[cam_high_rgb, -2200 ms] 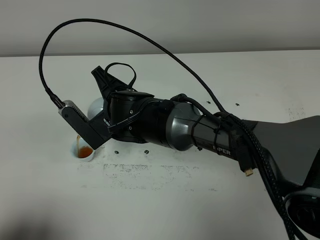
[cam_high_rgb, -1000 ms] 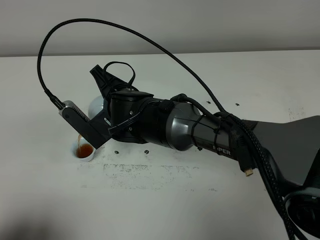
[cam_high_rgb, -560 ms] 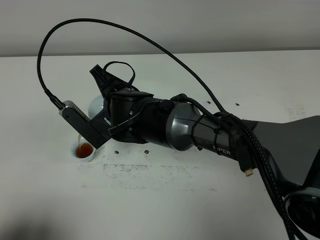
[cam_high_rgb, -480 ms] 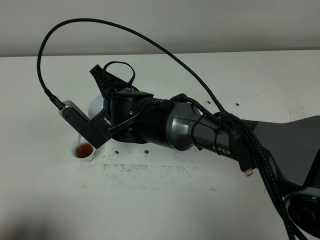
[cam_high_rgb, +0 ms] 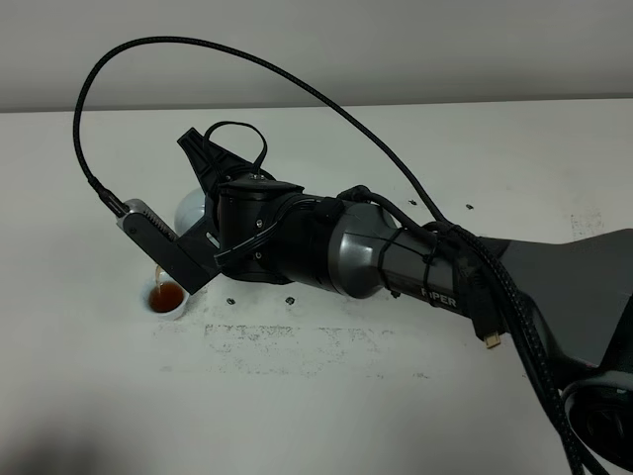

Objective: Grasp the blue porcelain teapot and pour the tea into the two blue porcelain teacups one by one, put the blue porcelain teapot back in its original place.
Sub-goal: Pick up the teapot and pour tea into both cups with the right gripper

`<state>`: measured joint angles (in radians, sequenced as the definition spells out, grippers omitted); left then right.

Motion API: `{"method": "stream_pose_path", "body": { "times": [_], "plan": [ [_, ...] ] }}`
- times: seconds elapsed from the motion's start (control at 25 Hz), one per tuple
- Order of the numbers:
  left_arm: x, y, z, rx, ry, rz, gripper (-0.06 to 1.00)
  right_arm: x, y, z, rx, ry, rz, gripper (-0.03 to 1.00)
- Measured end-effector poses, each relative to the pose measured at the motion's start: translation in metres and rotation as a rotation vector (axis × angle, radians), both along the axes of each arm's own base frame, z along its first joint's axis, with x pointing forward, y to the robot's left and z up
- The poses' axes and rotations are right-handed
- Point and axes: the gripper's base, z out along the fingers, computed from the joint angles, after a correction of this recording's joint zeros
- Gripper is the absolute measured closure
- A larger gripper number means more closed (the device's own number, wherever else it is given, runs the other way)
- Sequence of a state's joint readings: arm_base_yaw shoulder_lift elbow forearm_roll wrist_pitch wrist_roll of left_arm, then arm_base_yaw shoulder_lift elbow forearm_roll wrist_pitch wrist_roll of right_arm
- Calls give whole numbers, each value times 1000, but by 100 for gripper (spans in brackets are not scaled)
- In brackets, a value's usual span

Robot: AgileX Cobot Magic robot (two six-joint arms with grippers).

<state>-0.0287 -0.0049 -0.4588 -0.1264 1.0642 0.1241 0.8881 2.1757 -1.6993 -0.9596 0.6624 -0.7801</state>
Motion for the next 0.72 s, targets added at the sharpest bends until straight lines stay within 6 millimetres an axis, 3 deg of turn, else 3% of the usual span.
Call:
{"method": "stream_pose_path", "body": {
  "times": [0.72],
  "plan": [
    [0,0,0,0,0,0,31,0,0,0,-12,-2,9,93]
  ]
}}
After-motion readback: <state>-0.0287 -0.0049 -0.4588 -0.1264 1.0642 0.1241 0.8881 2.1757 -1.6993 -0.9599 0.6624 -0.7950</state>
